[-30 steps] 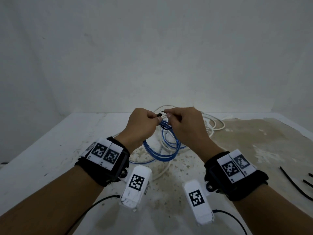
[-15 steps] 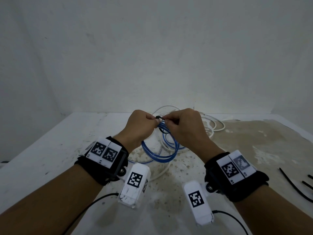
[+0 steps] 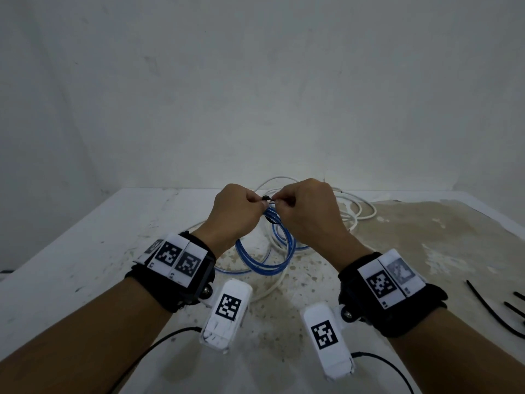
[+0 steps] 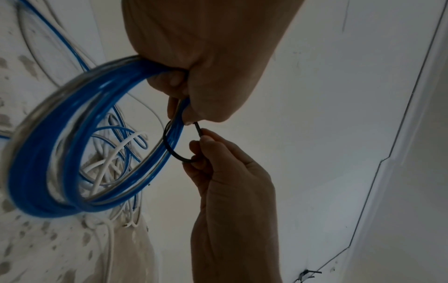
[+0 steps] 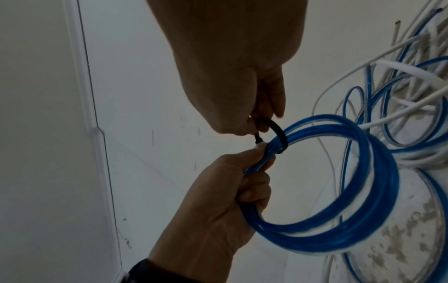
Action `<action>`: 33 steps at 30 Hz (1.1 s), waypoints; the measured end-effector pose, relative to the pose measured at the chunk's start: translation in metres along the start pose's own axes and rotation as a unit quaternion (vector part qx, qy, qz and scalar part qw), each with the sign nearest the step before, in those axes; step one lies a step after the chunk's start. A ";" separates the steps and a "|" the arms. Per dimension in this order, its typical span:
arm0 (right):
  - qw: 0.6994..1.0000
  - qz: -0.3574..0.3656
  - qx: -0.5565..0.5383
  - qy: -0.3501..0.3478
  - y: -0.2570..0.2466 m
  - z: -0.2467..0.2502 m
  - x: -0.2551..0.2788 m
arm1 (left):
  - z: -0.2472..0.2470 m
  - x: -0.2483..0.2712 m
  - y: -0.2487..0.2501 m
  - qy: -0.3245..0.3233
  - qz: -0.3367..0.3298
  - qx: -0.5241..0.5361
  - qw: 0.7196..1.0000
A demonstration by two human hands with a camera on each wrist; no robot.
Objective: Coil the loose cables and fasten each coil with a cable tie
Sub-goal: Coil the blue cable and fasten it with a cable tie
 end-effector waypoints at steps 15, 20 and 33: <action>0.952 -0.214 -0.212 -0.048 0.030 -0.020 -0.006 | -0.004 0.004 0.011 -0.052 -0.132 -0.095 0.985; 0.914 -0.270 -0.287 -0.096 0.029 -0.024 -0.009 | -0.008 0.007 0.009 -0.087 -0.131 -0.045 0.987; 0.953 -0.191 -0.233 -0.010 0.033 -0.023 -0.022 | -0.013 0.006 -0.009 -0.127 -0.008 0.133 0.983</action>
Point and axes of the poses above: each hand's wrist, its own x-axis away from the middle knuckle, its own z-axis out of the back of the hand, y = z × x, the point moved 6 cm from there along -x, towards the middle knuckle, and after that the axes turned 2 degrees about -x, right-handed, at the moved point
